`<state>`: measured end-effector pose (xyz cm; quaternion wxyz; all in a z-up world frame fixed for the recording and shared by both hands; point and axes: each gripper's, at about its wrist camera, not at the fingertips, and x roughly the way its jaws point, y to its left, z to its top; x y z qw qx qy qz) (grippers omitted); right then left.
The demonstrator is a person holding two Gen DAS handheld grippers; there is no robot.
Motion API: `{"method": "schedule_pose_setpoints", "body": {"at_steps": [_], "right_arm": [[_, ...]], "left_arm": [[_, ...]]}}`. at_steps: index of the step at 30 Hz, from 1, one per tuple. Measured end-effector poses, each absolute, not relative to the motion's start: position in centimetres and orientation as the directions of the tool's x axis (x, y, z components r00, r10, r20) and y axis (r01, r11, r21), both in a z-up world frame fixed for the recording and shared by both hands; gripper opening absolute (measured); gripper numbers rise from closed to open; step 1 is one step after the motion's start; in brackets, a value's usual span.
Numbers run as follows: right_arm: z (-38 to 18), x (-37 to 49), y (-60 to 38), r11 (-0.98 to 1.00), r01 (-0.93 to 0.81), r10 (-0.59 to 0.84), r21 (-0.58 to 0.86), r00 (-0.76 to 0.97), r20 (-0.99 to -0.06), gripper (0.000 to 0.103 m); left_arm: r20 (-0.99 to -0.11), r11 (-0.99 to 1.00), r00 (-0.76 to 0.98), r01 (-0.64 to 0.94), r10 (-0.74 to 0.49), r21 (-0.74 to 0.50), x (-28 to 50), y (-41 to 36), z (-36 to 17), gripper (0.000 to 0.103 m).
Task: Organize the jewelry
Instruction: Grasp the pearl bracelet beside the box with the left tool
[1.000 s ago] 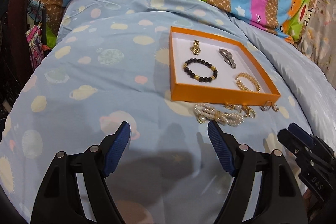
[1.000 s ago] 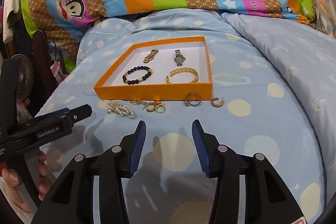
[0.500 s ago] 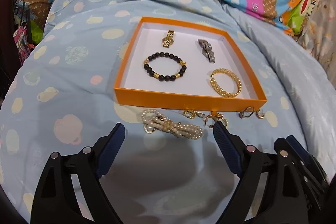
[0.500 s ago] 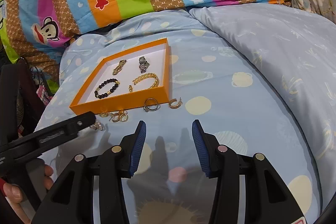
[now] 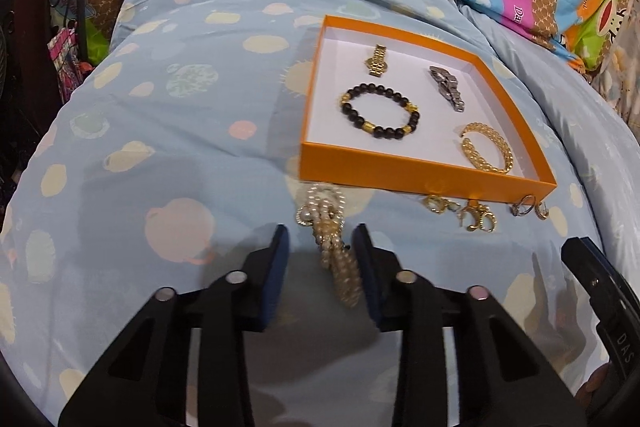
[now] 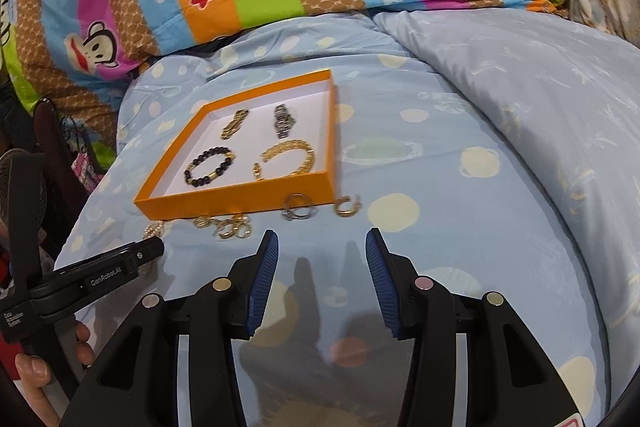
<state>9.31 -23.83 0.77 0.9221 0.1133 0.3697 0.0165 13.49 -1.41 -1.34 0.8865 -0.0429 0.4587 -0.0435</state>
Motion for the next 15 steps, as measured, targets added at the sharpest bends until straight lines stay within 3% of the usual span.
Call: {"method": "schedule_pose_setpoints", "body": {"at_steps": [4,9,15], "right_arm": [[0.3,10.5,-23.2,0.975,0.047,0.119,0.215,0.71,-0.694,0.038],[-0.4,12.4,-23.1,0.968,0.055,0.145,0.246,0.679,-0.72,0.027],[-0.8,13.9,-23.0,0.969,0.071,0.132,0.237,0.662,-0.738,0.027]], "left_arm": [[-0.8,0.991,0.587,0.045,-0.126,-0.124,13.3,-0.7,-1.4,0.016],[-0.785,0.991,0.605,0.064,-0.13,-0.115,13.0,-0.7,-1.5,0.015],[-0.779,0.988,0.608,0.067,-0.151,-0.139,13.1,-0.4,-1.6,0.015]]}}
